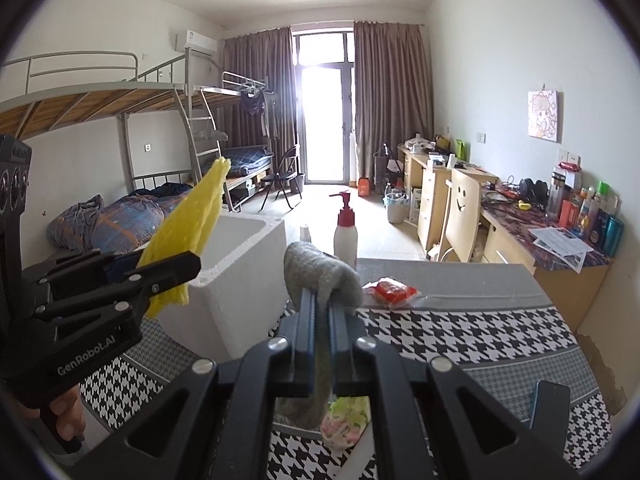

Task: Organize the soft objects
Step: 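Lift the yellow sponge with the left tool while the right tool lifts the grey cloth, then carry the yellow sponge over the foam box and open the left tool, then lower the grey cloth into the foam box and open the right tool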

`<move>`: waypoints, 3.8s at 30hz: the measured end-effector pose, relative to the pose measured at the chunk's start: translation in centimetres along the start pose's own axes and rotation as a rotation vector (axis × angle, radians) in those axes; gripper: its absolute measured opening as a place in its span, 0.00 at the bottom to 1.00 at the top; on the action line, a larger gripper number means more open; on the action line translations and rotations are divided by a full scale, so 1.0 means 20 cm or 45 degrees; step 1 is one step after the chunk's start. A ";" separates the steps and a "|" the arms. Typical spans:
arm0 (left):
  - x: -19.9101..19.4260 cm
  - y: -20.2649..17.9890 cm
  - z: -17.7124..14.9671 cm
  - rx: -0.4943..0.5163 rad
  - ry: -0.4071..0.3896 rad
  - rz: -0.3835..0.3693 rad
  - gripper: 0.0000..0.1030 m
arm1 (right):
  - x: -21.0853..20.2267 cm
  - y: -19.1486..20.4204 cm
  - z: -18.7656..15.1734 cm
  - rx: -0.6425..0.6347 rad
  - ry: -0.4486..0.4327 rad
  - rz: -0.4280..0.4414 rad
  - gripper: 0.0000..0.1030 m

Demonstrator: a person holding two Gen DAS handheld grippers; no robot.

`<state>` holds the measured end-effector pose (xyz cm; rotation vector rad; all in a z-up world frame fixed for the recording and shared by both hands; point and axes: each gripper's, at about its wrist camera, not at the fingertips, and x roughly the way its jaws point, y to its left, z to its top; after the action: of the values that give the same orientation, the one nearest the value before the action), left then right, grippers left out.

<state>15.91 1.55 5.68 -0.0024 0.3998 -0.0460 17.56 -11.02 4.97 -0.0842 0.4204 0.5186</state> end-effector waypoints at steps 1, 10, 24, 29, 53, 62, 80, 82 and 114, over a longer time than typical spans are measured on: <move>0.00 0.00 0.01 0.001 -0.007 0.001 0.22 | 0.00 -0.01 0.00 -0.002 -0.002 0.000 0.08; 0.04 0.03 0.06 0.008 -0.013 0.030 0.22 | 0.05 0.01 0.07 -0.015 -0.006 0.006 0.08; 0.11 0.12 0.09 -0.011 0.006 0.094 0.22 | 0.12 0.05 0.12 -0.035 -0.002 0.035 0.08; 0.13 0.17 0.09 -0.024 0.014 0.151 0.22 | 0.15 0.09 0.15 -0.061 0.004 0.064 0.08; 0.29 0.35 0.10 -0.102 0.124 0.322 0.22 | 0.28 0.21 0.27 -0.110 0.048 0.177 0.08; 0.38 0.42 0.07 -0.123 0.184 0.319 0.34 | 0.29 0.22 0.28 -0.123 0.043 0.168 0.08; 0.24 0.52 0.05 -0.170 0.104 0.389 0.92 | 0.36 0.29 0.31 -0.148 0.071 0.151 0.08; 0.23 0.54 0.04 -0.176 0.101 0.396 0.92 | 0.37 0.31 0.32 -0.155 0.070 0.152 0.08; 0.01 0.69 -0.06 -0.167 0.078 0.397 0.94 | 0.50 0.53 0.33 -0.200 0.117 0.173 0.08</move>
<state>16.21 15.40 4.36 -0.0679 0.4603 0.2885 22.56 4.11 7.20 -0.2328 0.4772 0.6830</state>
